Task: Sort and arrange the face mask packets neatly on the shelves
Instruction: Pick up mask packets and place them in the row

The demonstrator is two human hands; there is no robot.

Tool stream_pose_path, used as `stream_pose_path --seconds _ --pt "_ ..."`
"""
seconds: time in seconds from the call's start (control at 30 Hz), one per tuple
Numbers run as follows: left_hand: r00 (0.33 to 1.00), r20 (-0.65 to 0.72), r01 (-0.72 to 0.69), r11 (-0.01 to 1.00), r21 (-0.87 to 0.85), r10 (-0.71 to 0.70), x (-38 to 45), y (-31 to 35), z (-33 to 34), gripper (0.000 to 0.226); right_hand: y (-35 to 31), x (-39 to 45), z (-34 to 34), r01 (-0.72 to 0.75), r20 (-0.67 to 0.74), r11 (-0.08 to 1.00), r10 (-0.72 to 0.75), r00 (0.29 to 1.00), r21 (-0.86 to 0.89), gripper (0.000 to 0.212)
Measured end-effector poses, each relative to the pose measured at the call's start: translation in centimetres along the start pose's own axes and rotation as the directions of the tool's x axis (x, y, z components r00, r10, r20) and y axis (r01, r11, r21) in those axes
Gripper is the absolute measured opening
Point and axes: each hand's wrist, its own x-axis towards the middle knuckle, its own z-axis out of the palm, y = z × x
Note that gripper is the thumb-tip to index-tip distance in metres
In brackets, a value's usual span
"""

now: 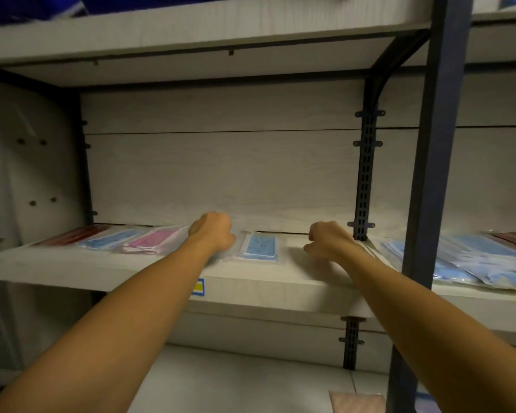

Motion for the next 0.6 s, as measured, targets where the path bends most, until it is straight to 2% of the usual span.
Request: stream_pose_path --seconds 0.13,0.33,0.6 --pt "0.998 -0.007 -0.066 0.998 -0.002 0.066 -2.9 -0.3 -1.2 0.034 -0.8 -3.1 -1.1 0.024 -0.018 1.0 -0.025 1.0 -0.019 0.029" --pt "0.968 -0.117 -0.22 0.975 0.027 0.221 -8.2 -0.8 -2.8 0.024 -2.3 -9.0 -2.8 0.021 -0.044 0.997 -0.024 0.999 -0.075 0.029" --pt "0.96 -0.09 -0.265 0.964 0.002 0.264 -14.2 -1.4 -4.0 0.022 -2.9 -16.9 -4.0 -0.004 -0.075 0.994 -0.004 0.997 -0.106 0.026"
